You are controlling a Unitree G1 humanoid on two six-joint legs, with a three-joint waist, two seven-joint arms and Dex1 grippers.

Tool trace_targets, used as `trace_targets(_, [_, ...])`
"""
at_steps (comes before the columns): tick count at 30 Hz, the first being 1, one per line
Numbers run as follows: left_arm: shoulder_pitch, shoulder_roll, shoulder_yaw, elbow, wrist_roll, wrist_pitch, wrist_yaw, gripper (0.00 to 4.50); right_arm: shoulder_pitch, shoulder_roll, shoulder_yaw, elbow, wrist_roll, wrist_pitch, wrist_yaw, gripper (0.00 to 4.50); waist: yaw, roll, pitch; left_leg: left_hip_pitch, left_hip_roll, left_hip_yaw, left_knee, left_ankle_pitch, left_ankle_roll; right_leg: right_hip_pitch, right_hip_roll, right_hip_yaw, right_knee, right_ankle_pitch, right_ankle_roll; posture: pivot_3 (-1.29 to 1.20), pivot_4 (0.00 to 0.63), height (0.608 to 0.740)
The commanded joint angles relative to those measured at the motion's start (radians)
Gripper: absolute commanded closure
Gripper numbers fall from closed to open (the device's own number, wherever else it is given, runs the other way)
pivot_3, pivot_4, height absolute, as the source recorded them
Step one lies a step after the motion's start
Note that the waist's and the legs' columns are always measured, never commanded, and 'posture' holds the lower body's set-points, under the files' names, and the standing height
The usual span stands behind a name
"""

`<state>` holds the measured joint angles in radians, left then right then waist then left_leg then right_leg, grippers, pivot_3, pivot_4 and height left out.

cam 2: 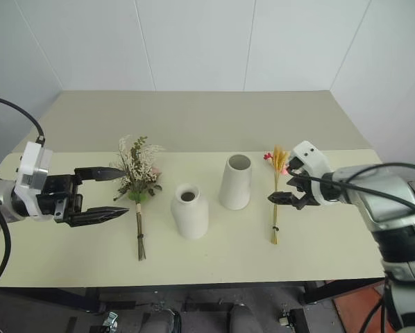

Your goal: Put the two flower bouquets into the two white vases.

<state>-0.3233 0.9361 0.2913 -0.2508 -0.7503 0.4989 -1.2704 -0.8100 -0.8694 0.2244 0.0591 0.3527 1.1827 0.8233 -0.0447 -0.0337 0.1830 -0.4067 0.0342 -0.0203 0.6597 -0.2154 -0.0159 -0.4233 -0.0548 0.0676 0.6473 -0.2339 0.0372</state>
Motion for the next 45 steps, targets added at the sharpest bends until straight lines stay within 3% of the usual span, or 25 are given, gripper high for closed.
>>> trace_targets(1, [-0.031, -0.008, 0.008, -0.006, -0.021, -0.017, -0.008, 0.00, -0.101, 0.051, 0.043, 0.147, -0.054, 0.088, -0.039, 0.04, 0.002, 0.000, 0.000, -0.001, 0.000, 0.000, 0.000, 0.000, 0.000, -0.001, 0.000, 0.000, 0.000, 0.000, 0.000, 0.00, 0.150, 0.740])
trace_targets(5, [-0.041, -0.007, 0.010, -0.003, -0.015, -0.020, -0.017, 0.00, -0.176, 0.134, 0.100, 0.340, -0.135, 0.073, -0.100, 0.04, 0.003, 0.000, 0.000, -0.002, 0.000, 0.000, 0.000, 0.000, 0.000, -0.001, 0.000, 0.000, 0.000, 0.000, 0.000, 0.00, 0.150, 0.740])
trace_targets(8, [-0.039, -0.005, 0.017, -0.003, -0.014, -0.022, -0.019, 0.00, -0.195, 0.160, 0.106, 0.407, -0.163, 0.043, -0.105, 0.60, 0.003, 0.000, 0.000, -0.002, 0.000, 0.000, 0.000, 0.000, 0.000, -0.001, 0.000, 0.000, 0.000, 0.000, 0.000, 0.00, 0.150, 0.740])
trace_targets(14, [-0.024, -0.003, 0.029, -0.012, -0.014, -0.024, -0.020, 0.00, -0.200, 0.175, 0.087, 0.443, -0.191, 0.010, -0.110, 2.68, 0.000, 0.000, 0.000, -0.001, 0.000, 0.000, 0.000, 0.000, 0.000, 0.000, 0.000, 0.000, 0.000, 0.000, 0.000, 0.00, 0.150, 0.740])
trace_targets(19, [-0.016, -0.003, 0.029, -0.014, -0.008, -0.028, -0.018, 0.00, -0.181, 0.184, -0.034, 0.420, -0.182, -0.018, -0.180, 4.39, -0.001, 0.000, 0.000, -0.001, 0.000, 0.000, 0.000, 0.000, 0.000, -0.001, 0.000, 0.000, 0.000, 0.000, 0.000, 0.00, 0.150, 0.740])
trace_targets(26, [-0.014, 0.004, 0.028, -0.006, -0.008, -0.030, -0.025, 0.00, -0.145, 0.247, -0.395, 0.256, -0.129, -0.208, -0.399, 4.45, 0.000, 0.000, 0.000, -0.002, 0.000, 0.000, 0.000, 0.000, 0.000, -0.001, 0.000, 0.000, 0.000, 0.000, 0.000, 0.00, 0.150, 0.740])
trace_targets(28, [-0.016, 0.008, 0.026, 0.002, -0.008, -0.029, -0.031, 0.00, -0.130, 0.317, -0.540, 0.110, -0.034, -0.338, -0.415, 4.45, -0.001, 0.000, 0.000, -0.001, 0.000, 0.000, -0.001, 0.000, 0.000, -0.001, 0.000, 0.000, 0.000, 0.000, 0.000, 0.00, 0.150, 0.740])
trace_targets(30, [-0.021, 0.011, 0.022, 0.010, -0.007, -0.028, -0.038, 0.00, -0.131, 0.362, -0.630, -0.015, 0.089, -0.347, -0.367, 4.45, -0.006, 0.001, 0.001, -0.001, 0.000, 0.000, -0.001, 0.000, 0.000, -0.001, 0.000, 0.000, 0.000, 0.000, 0.000, 0.00, 0.150, 0.740])
trace_targets(39, [-0.037, 0.018, 0.009, 0.032, 0.001, -0.026, -0.054, 0.00, -0.166, 0.484, -0.636, -0.261, 0.326, -0.307, -0.398, 4.45, -0.003, 0.001, 0.001, 0.000, 0.001, 0.000, -0.001, 0.000, 0.000, 0.000, 0.000, -0.001, 0.001, 0.000, 0.000, 0.00, 0.150, 0.740])
trace_targets(45, [-0.030, 0.018, 0.014, 0.022, 0.000, -0.023, -0.048, 0.00, -0.099, 0.514, -0.573, -0.277, 0.341, -0.327, -0.413, 4.45, -0.001, 0.001, 0.000, -0.001, 0.001, 0.000, -0.001, 0.000, 0.000, -0.001, 0.000, -0.001, 0.000, 0.000, 0.000, 0.00, 0.150, 0.740])
